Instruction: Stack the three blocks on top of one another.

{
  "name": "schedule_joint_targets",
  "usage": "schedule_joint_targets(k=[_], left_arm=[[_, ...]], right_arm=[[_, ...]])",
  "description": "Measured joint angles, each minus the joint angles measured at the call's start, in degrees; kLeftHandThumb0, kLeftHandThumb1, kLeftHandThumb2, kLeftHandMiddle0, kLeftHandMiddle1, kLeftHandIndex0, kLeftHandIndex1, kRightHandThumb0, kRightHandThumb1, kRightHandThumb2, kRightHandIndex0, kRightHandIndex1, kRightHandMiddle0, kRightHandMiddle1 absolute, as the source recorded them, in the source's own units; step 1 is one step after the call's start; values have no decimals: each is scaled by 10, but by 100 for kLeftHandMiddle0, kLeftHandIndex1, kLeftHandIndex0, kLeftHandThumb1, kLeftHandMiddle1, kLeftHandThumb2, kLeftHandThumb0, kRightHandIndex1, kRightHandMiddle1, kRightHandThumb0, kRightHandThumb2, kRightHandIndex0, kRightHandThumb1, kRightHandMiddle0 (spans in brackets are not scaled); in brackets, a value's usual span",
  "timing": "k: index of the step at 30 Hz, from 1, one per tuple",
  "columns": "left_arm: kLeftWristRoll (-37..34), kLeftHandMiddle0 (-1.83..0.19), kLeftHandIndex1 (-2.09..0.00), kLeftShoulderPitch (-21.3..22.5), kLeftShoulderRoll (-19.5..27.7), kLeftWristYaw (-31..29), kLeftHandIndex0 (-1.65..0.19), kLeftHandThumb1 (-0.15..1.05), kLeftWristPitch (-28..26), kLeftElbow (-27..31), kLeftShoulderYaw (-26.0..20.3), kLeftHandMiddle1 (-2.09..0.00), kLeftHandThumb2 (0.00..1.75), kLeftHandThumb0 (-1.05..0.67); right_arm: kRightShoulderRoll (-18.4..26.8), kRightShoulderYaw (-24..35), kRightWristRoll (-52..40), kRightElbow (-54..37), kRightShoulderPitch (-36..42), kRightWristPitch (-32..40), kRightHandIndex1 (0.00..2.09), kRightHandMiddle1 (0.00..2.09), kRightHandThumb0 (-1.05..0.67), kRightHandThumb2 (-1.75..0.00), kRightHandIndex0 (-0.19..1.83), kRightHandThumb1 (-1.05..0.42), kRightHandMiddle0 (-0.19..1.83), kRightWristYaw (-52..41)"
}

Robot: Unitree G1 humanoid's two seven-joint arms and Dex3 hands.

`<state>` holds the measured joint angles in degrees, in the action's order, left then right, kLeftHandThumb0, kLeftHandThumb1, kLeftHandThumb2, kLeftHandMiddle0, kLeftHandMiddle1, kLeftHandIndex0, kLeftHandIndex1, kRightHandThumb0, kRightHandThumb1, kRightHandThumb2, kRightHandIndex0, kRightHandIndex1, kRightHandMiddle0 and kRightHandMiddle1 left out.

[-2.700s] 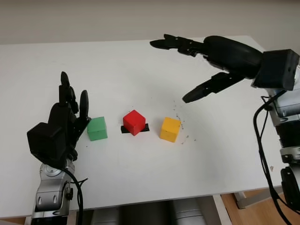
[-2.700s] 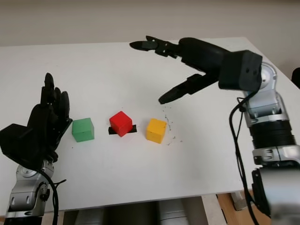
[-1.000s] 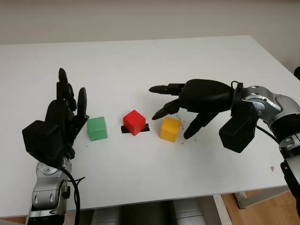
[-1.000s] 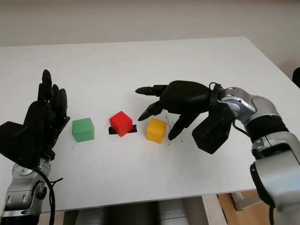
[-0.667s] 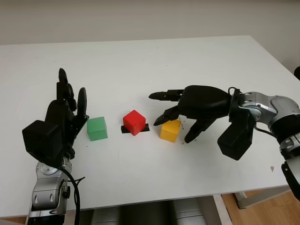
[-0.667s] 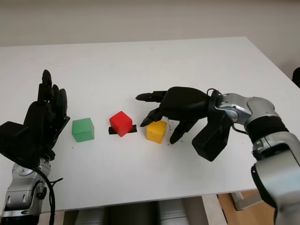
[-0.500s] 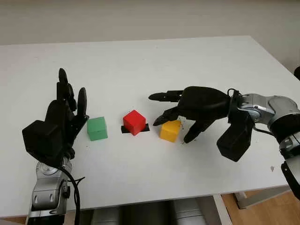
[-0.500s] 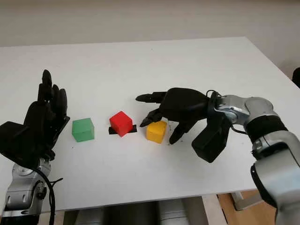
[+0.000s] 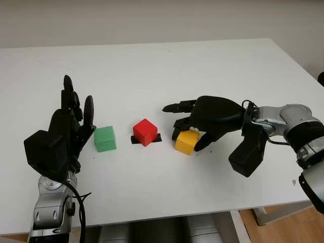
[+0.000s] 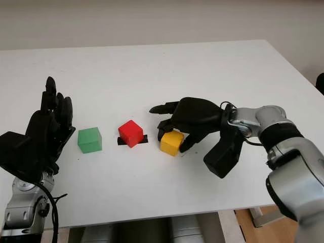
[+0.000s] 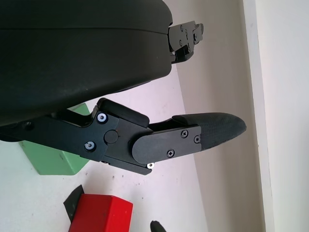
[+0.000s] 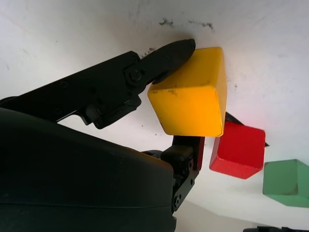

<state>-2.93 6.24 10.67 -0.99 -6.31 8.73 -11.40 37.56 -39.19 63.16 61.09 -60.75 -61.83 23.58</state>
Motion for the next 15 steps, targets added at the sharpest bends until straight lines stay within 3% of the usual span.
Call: schedule_joint_targets(k=[10, 15], left_arm=[[4, 19, 0, 0, 0, 2, 19, 105, -5, 0, 0, 0, 59, -73], [6, 19, -1, 0, 0, 2, 19, 105, -5, 0, 0, 0, 59, -74]], right_arm=[[-2, 6, -52, 22, -6, -8, 8, 136, -43, -5, 40, -89, 50, -37], [-23, 68, -211, 60, -1, -21, 6, 139, -42, -6, 38, -91, 46, -203]])
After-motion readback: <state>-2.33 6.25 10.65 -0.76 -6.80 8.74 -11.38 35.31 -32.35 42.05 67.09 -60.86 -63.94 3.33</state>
